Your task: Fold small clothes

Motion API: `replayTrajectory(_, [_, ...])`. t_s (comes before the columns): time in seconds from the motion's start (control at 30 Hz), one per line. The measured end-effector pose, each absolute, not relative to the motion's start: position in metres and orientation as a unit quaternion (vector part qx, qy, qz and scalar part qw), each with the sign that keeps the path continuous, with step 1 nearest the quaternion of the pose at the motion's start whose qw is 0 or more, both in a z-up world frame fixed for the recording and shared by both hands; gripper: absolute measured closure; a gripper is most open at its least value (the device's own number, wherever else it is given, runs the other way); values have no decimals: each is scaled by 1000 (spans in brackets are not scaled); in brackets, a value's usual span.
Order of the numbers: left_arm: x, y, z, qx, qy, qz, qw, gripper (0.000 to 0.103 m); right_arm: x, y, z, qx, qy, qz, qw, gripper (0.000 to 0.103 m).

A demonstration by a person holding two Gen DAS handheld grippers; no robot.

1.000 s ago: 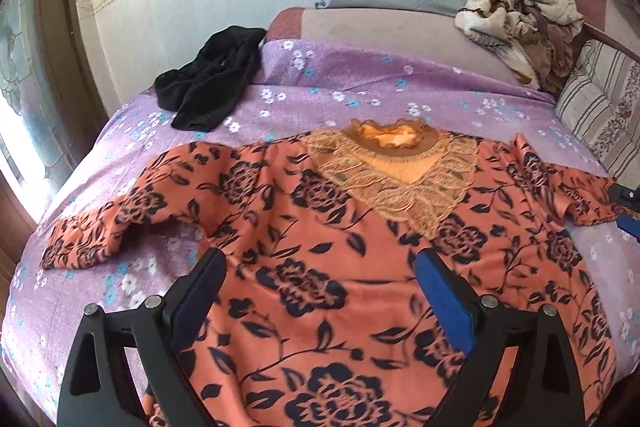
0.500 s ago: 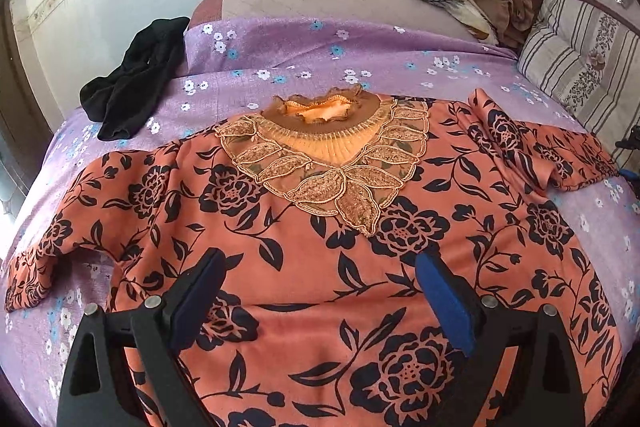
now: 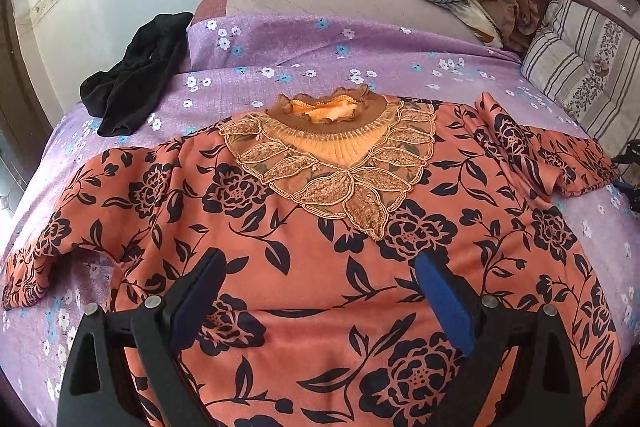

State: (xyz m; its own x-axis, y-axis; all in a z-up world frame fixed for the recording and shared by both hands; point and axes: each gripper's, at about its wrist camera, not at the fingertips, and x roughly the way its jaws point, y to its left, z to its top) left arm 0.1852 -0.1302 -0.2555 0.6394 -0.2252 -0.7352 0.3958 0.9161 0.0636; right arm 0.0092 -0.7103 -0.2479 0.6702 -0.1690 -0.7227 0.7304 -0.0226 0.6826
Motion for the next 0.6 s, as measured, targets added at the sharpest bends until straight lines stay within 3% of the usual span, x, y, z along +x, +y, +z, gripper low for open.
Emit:
replayTrajectory(0.07, [182,-131,-253,116,382,-174,900,8,15,-718,-250,621,203,-337,678,59])
replayTrajectory(0.13, [179,-129,-250,122,375,-171,903,8,19,-720,-251,603,205,-341,692,68])
replayTrajectory(0.2, [180,-123,-243,117,371,-167,906,8,26,-718,-247,592,209,-328,706,95])
replayTrajectory(0.4, [192,-82,-219,91,360,-107,923,8,65,-659,-178,543,178,-231,788,95])
replayTrajectory(0.6, [212,-21,-203,57,353,-22,934,8,130,-530,-113,505,165,-18,847,95])
